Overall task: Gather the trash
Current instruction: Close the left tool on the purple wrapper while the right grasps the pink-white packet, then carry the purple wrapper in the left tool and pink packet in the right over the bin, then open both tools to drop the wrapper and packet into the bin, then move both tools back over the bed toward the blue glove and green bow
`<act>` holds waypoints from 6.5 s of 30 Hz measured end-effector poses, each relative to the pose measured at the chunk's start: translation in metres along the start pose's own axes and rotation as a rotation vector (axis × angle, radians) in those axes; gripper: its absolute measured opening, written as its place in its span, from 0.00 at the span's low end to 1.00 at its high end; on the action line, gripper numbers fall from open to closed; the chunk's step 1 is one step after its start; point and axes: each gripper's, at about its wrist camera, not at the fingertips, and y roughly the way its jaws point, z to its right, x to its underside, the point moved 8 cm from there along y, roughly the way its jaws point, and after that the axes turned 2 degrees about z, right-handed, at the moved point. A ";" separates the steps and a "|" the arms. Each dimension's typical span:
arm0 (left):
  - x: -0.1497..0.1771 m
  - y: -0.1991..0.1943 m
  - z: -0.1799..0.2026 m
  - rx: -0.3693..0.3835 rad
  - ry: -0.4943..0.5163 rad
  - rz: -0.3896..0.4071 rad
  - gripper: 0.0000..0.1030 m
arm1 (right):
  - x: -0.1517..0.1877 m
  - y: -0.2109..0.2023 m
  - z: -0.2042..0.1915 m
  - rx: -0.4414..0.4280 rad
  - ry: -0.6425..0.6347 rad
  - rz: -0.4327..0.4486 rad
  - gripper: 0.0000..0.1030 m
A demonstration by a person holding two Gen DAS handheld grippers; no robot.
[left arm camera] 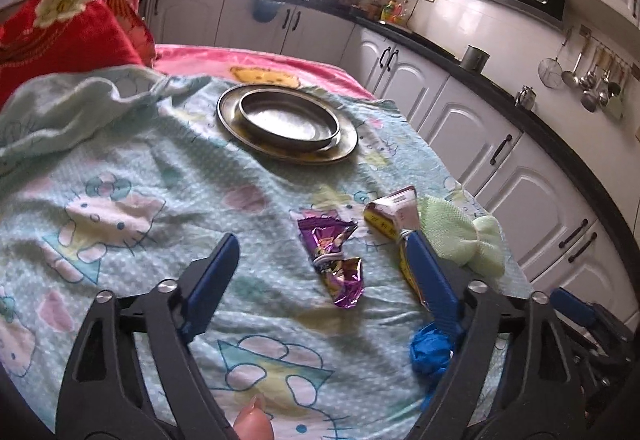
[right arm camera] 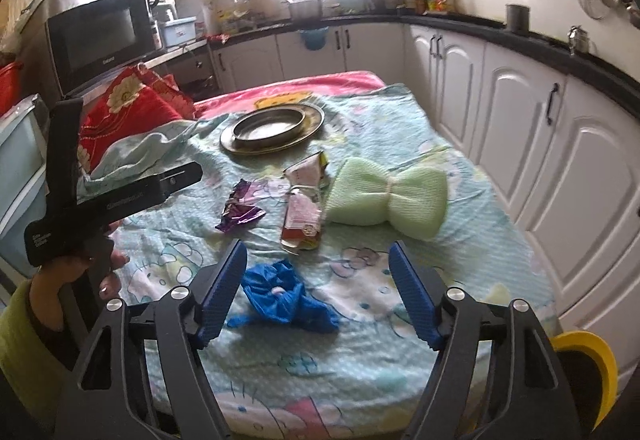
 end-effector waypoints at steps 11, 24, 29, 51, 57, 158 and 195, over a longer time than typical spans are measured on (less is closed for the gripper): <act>0.012 0.026 -0.010 0.093 -0.104 -0.100 0.38 | -0.003 0.068 -0.002 -0.062 0.026 -0.110 0.54; 0.022 0.054 -0.007 0.146 -0.163 -0.176 0.36 | 0.003 0.119 -0.001 -0.114 0.097 -0.212 0.50; 0.027 0.063 -0.009 0.142 -0.174 -0.197 0.32 | 0.006 0.131 -0.003 -0.120 0.106 -0.232 0.50; 0.033 0.058 -0.002 0.160 -0.120 -0.207 0.12 | 0.010 0.110 -0.007 -0.125 0.113 -0.190 0.35; 0.032 0.047 0.002 0.176 -0.101 -0.194 0.11 | 0.007 0.090 -0.016 -0.144 0.098 -0.157 0.35; 0.172 -0.031 0.305 0.565 0.548 -0.248 0.12 | 0.185 -0.172 0.226 0.391 0.464 0.008 0.35; 0.173 -0.020 0.307 0.490 0.541 -0.244 0.88 | 0.205 -0.194 0.253 0.446 0.560 0.047 0.63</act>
